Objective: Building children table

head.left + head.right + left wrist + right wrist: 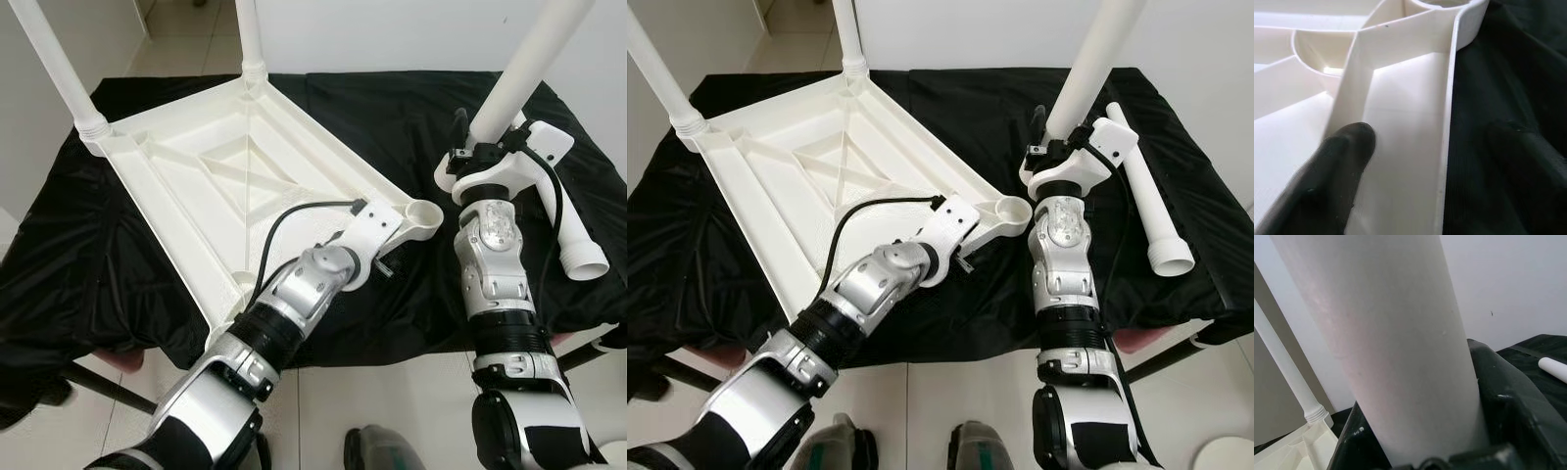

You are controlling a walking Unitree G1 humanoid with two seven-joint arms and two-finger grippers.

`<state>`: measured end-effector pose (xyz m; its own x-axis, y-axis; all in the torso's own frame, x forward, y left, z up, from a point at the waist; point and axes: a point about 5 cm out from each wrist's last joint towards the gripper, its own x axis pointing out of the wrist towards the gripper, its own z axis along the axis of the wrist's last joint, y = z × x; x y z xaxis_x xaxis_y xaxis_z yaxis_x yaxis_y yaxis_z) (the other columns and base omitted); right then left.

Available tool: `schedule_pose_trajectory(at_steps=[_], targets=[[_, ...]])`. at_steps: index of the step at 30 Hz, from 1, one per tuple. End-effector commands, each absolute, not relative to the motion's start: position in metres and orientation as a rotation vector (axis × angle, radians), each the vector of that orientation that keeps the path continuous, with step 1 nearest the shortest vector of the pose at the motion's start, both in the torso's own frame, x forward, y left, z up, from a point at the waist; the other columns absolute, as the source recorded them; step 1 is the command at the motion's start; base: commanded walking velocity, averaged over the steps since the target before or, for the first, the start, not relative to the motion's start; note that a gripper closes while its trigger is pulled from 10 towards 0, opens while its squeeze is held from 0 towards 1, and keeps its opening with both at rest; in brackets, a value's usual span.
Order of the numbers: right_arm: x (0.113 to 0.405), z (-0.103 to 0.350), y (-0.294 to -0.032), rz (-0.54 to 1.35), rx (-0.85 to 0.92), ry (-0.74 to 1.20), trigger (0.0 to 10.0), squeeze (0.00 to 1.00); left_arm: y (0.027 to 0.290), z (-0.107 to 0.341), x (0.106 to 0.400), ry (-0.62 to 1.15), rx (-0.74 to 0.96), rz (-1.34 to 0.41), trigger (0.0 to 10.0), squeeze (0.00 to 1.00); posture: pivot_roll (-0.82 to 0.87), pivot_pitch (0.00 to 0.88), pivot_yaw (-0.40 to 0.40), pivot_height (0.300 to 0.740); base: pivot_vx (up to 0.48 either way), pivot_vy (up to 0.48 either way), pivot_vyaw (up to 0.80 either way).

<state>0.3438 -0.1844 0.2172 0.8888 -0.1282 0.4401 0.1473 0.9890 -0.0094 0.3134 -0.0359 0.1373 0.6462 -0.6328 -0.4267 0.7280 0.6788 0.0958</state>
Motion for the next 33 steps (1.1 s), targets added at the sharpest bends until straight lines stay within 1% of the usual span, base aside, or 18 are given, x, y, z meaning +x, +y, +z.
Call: schedule_pose_trajectory(at_steps=[1,2,3,4,9,12,16,18,21,26,29,31,32,33], targets=[[0.342,0.219,-0.185,-0.147,-0.049,-0.464,10.0,0.00,-0.043,0.137,0.311,0.395,0.267,-0.822,8.7,0.00,-0.19,0.015,0.070,0.740,0.000,0.000,0.00],[0.342,0.218,-0.184,-0.147,-0.050,-0.462,10.0,0.00,-0.044,0.138,0.311,0.383,0.270,-0.829,3.5,0.00,-0.20,0.013,0.070,0.740,0.000,0.000,0.00],[0.342,0.218,-0.184,-0.147,-0.050,-0.462,10.0,0.00,-0.044,0.138,0.311,0.383,0.270,-0.829,3.5,0.00,-0.20,0.013,0.070,0.740,0.000,0.000,0.00],[0.342,0.218,-0.184,-0.145,-0.051,-0.461,10.0,0.00,-0.044,0.139,0.312,0.375,0.271,-0.837,0.0,0.00,-0.20,0.012,0.068,0.740,0.000,0.000,0.00],[0.342,0.217,-0.183,-0.142,-0.052,-0.460,10.0,0.00,-0.043,0.141,0.312,0.368,0.279,-0.851,0.0,0.00,-0.19,0.010,0.067,0.740,0.000,0.000,0.00],[0.343,0.218,-0.182,-0.133,-0.055,-0.459,10.0,0.00,-0.038,0.140,0.308,0.352,0.336,-0.933,0.0,0.00,-0.19,0.000,0.062,0.740,0.000,0.000,0.00],[0.344,0.219,-0.181,-0.131,-0.055,-0.459,10.0,0.00,-0.037,0.139,0.306,0.352,0.350,-0.956,0.0,0.00,-0.19,0.000,0.062,0.740,0.000,0.000,0.00],[0.344,0.219,-0.180,-0.128,-0.056,-0.459,10.0,0.00,-0.029,0.133,0.297,0.359,0.397,-1.030,0.0,0.00,-0.19,0.000,0.061,0.740,0.000,0.000,0.00],[0.343,0.218,-0.180,-0.128,-0.056,-0.459,10.0,0.00,-0.024,0.131,0.291,0.360,0.419,-1.075,0.0,0.00,-0.18,0.001,0.059,0.740,0.000,0.000,0.00],[0.344,0.218,-0.180,-0.128,-0.057,-0.458,10.0,0.00,-0.015,0.131,0.287,0.361,0.427,-1.105,0.0,0.00,-0.18,0.002,0.058,0.740,0.000,0.000,0.00],[0.345,0.219,-0.179,-0.125,-0.054,-0.457,10.0,0.00,-0.001,0.130,0.279,0.359,0.453,-1.153,0.0,0.00,-0.17,0.002,0.050,0.740,0.000,0.000,0.00],[0.345,0.219,-0.179,-0.125,-0.054,-0.457,10.0,0.00,-0.001,0.130,0.279,0.359,0.453,-1.153,0.0,0.00,-0.17,0.002,0.050,0.740,0.000,0.000,0.00],[0.346,0.220,-0.179,-0.121,-0.055,-0.458,10.0,0.00,0.008,0.131,0.275,0.356,0.480,-1.173,0.0,0.00,-0.17,0.005,0.045,0.740,0.000,0.000,0.00],[0.346,0.220,-0.179,-0.121,-0.055,-0.458,10.0,0.00,0.008,0.131,0.275,0.356,0.480,-1.173,0.0,0.00,-0.17,0.005,0.045,0.740,0.000,0.000,0.00]])
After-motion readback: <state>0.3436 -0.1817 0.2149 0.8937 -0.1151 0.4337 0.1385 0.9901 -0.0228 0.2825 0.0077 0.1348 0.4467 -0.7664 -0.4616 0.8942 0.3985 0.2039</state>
